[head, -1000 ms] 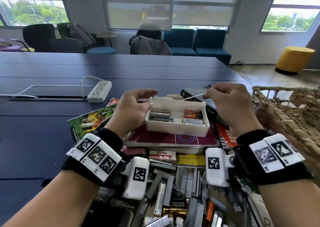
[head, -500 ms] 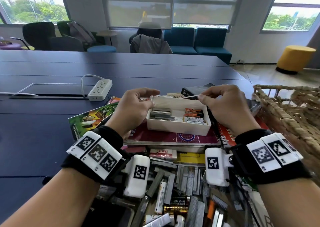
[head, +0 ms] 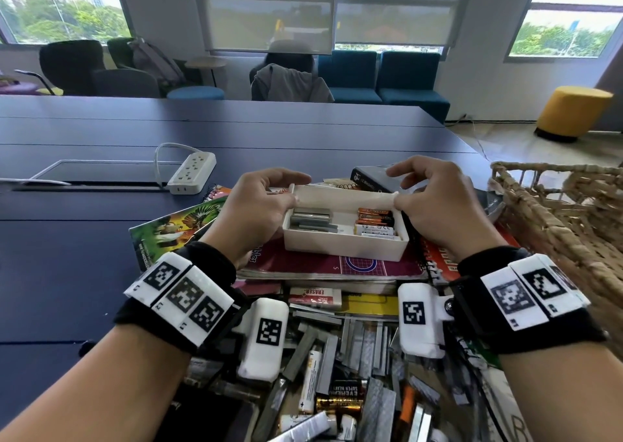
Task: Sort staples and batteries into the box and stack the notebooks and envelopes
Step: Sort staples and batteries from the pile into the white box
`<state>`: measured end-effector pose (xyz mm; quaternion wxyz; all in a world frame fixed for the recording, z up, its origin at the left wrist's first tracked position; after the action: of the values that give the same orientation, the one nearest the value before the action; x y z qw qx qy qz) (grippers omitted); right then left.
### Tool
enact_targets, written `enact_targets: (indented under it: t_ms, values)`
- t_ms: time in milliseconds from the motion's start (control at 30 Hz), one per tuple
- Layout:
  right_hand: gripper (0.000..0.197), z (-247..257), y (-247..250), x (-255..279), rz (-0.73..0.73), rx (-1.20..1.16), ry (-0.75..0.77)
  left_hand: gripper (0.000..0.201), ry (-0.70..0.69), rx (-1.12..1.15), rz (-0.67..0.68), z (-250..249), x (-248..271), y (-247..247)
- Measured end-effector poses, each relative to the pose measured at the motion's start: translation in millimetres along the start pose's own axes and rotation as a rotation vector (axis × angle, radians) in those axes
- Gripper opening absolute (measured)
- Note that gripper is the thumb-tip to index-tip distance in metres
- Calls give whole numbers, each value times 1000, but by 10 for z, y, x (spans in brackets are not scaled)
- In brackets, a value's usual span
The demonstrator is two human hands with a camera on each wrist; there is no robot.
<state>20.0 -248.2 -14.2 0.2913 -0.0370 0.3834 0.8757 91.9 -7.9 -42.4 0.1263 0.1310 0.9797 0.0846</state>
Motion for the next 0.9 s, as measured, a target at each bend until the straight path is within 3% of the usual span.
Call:
enact_targets:
  t_ms: [233, 467, 900]
  values:
    - [16, 97, 95, 35, -75, -44, 13, 29, -9, -55, 12, 2, -1, 3]
    - [18, 128, -32, 87, -8, 78, 31, 30, -29, -76, 31, -8, -5, -1]
    - [23, 184, 30, 83, -31, -21, 36, 29, -28, -110, 14, 13, -10, 20]
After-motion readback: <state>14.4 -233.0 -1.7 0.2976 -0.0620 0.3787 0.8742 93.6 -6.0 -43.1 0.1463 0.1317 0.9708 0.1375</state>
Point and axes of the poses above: each hand's wrist, its own x-axis away from the middle knuckle, its own y-axis out of the back of the hand, z = x × y, the point moved 8 cm from there along -x, towards the middle knuckle, and after that the axes turned 6 degrees about -y, right-handed, at the moved point
